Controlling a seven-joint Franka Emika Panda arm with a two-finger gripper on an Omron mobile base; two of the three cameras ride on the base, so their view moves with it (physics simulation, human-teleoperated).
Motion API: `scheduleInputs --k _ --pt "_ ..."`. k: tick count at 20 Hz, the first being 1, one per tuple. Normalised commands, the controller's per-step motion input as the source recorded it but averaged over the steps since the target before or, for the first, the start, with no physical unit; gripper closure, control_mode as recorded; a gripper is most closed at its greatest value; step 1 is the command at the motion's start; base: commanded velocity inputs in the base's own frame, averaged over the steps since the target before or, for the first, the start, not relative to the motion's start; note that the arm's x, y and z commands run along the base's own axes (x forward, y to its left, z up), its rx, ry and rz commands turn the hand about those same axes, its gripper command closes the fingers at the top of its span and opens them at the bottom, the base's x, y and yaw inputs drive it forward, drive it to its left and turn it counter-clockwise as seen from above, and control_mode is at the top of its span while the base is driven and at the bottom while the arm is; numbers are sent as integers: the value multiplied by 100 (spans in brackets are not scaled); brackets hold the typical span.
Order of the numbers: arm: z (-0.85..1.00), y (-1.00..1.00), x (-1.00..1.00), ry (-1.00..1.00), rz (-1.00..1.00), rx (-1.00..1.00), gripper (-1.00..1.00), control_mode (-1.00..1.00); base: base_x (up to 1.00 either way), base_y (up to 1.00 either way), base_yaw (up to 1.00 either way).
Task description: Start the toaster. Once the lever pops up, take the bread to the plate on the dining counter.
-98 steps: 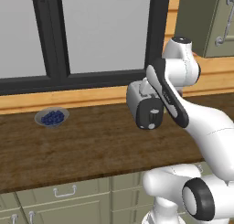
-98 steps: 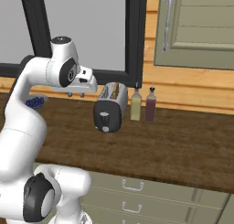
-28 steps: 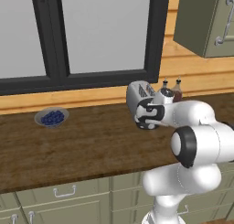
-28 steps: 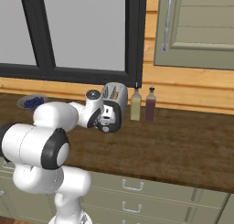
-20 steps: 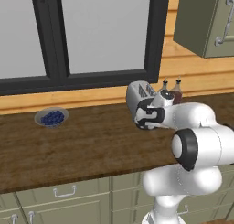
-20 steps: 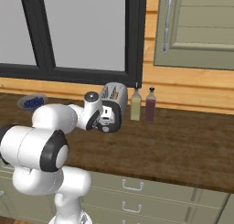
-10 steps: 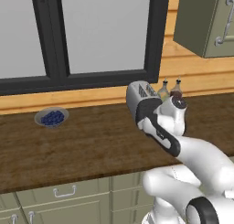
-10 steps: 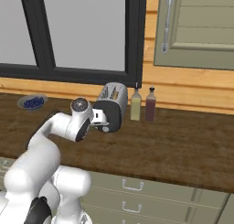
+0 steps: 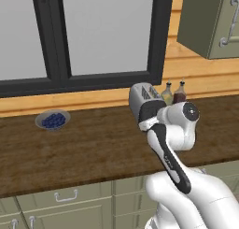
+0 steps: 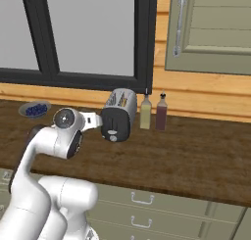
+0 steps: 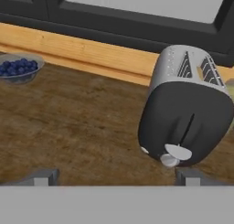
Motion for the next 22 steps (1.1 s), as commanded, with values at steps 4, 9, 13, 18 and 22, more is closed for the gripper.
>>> scheduleInputs --k 4,9,13,18,22 --pt "100 18 -21 0 0 0 -100 -100 0 0 0" --pt "47 43 -3 2 0 -3 -100 -100 0 0 0" --pt "0 67 0 0 0 -12 -100 -100 0 0 0" --pt "0 18 0 1 0 -2 -100 -100 0 0 0" --pt "0 0 0 0 0 0 -100 -100 0 0 0"
